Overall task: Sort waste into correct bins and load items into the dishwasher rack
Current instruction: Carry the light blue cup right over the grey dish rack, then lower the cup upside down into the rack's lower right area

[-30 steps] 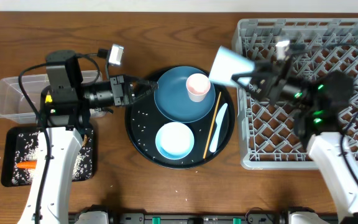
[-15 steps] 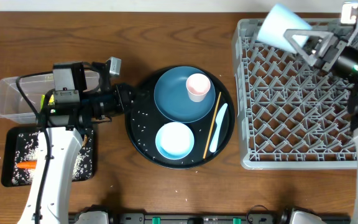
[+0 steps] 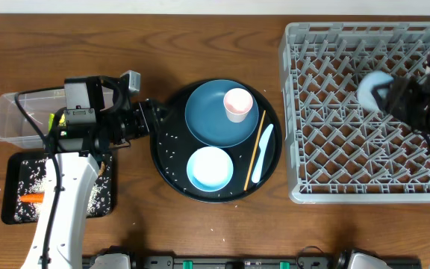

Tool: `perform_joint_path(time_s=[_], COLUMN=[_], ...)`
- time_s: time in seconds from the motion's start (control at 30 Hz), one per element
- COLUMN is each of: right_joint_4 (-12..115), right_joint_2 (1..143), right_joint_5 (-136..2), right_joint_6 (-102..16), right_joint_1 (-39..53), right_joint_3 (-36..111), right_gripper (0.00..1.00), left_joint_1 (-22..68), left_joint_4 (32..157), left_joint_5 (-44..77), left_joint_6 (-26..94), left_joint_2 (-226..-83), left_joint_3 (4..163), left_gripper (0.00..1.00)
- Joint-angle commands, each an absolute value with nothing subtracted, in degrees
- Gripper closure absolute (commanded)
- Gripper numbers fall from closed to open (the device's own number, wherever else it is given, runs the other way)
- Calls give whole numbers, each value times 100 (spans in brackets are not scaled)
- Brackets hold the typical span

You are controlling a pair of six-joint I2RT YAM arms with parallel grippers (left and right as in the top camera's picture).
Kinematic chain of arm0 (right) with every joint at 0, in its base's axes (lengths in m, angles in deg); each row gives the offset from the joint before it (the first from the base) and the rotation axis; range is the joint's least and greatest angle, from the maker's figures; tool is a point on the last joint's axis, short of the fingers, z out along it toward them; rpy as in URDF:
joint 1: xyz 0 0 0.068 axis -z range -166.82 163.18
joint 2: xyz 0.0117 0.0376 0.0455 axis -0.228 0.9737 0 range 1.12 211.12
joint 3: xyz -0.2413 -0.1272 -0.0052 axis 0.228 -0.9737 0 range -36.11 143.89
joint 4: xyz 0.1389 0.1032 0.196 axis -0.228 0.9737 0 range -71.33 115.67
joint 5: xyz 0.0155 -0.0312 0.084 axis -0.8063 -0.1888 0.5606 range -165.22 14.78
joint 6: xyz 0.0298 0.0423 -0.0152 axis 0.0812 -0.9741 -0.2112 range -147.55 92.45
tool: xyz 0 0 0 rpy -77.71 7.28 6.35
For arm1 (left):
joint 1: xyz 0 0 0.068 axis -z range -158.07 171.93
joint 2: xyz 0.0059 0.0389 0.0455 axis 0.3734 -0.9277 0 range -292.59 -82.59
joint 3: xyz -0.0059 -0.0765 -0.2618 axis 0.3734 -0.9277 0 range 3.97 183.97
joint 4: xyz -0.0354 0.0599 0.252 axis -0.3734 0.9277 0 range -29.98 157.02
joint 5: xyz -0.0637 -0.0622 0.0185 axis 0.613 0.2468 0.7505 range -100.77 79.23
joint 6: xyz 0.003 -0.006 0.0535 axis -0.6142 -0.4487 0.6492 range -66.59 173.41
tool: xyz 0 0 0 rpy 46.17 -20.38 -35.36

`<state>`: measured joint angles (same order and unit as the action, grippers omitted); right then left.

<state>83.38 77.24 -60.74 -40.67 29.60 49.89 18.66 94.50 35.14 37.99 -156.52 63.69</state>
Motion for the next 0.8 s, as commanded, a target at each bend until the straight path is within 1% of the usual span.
perform_joint_path(time_s=[0.0,0.03,0.07,0.17,0.4,0.6,0.77], right_joint_4=[8701,8863,8998,9291,9348,9282,9108], right_joint_2=[7737,7778,7820,8047,8810,9315,9468], right_joint_5=[-7471,-7637,-7731,-7976,-7788,-7373,-7001], right_joint_6=[-3680,-3628,-3540,-3436,-3261,-3151,-3022], right_joint_1=[3015,3021,3039,3172,3732,4333,4790], right_joint_3=[5137,5137,5137,5135,5135,5135,5135], right_gripper=[99,99,99,99,99,99,99], left_joint_1=[1846,1846,1846,1846,1846,1846,1846], left_joint_4=[9452,9452,9452,9450,9452,9450,9452], left_joint_5=[3455,3457,3457,3457,3457,3457,3457], left_joint_6=[3838,3838,3836,3836,3838,3836,3836], left_joint_2=[-15595,-15595,-15595,-15595,-15595,-15595,-15595], left_joint_3=[6409,6409,6409,6409,6409,6409,6409], left_gripper=[21,16,2,2,2,2,2])
